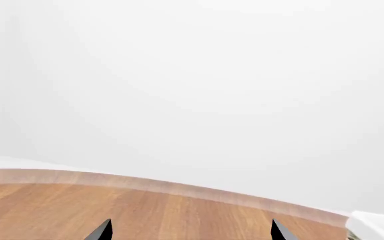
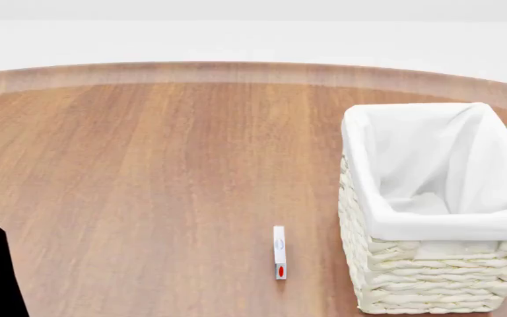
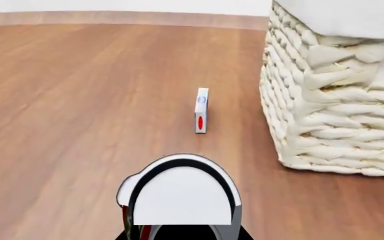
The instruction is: Pick up the tomato sauce, and put it in the basket.
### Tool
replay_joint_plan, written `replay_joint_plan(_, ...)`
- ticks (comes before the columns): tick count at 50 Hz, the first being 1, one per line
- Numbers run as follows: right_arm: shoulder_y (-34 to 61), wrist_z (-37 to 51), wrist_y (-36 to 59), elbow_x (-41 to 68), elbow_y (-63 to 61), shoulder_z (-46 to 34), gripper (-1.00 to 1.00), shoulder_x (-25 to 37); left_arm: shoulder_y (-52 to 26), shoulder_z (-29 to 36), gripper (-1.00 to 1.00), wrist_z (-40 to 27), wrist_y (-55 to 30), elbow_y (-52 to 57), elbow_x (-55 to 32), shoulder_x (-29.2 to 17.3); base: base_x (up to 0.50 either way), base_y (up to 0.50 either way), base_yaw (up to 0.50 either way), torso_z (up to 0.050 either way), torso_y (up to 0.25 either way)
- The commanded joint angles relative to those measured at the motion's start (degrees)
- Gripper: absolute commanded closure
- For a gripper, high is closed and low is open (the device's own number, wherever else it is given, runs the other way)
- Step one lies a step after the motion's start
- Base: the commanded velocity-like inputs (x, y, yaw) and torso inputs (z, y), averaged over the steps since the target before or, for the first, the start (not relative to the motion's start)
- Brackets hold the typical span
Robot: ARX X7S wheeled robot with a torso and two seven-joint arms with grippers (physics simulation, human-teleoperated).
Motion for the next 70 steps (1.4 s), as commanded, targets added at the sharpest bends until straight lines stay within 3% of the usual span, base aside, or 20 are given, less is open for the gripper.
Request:
replay_joint_plan(1, 9.78, -2.12, 7.59, 0.58, 0.29, 0.35, 1.0, -1.14, -0.1, -0.47, -1.0, -0.47, -0.23, 0.45, -0.75, -0.4, 0.0, 0.0, 0.0, 0.0, 0.0)
replay_joint_plan(49, 42.3, -2.99, 31.1, 8.88, 2.2, 3.02, 1.0, -5.67, -0.24, 0.3, -1.0, -0.48, 0.82, -1.03, -1.46, -0.59, 0.0, 0.0, 0.0, 0.0, 0.0)
replay_joint_plan(70, 45.63, -3.85, 32.28, 8.06, 4.65, 1.9, 1.0, -6.45, -0.21, 0.74, -1.0, -0.99, 0.83, -0.7, -1.21, -0.97, 0.0, 0.0, 0.0, 0.0, 0.0)
